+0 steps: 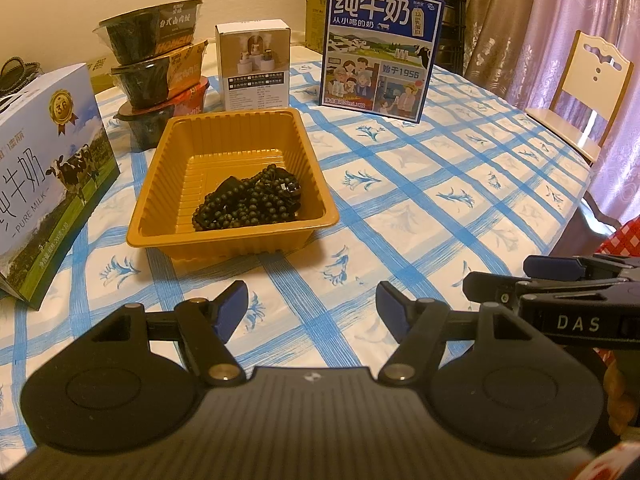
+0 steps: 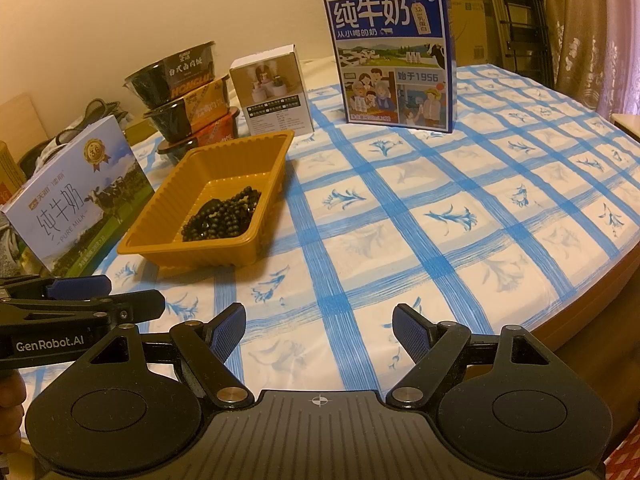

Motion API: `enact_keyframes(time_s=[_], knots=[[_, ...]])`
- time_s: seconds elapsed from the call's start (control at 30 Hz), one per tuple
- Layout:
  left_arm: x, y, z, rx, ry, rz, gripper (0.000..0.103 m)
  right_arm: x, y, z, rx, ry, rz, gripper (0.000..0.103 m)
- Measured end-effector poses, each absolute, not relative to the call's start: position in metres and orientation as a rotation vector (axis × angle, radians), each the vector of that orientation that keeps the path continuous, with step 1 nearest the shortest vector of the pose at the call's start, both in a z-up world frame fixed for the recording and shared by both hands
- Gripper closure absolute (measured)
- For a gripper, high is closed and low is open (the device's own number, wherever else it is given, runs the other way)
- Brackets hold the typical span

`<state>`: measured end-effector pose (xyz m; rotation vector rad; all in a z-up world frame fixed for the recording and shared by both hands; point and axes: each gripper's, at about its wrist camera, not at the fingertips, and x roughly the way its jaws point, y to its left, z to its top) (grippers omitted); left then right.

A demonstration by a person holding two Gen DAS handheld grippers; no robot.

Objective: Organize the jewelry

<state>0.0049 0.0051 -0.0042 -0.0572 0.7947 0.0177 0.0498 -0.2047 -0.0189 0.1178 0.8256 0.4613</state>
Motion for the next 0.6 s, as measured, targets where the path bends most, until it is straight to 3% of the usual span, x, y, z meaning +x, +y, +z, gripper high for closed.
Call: enact_keyframes(time_s=[0.6], knots=[[0.0041,0.0032,-0.0030,-0.056,0.776,0.018,0.034,0.0499,-0.2055,-0.0179,0.118,0.823,0.461,0.023]])
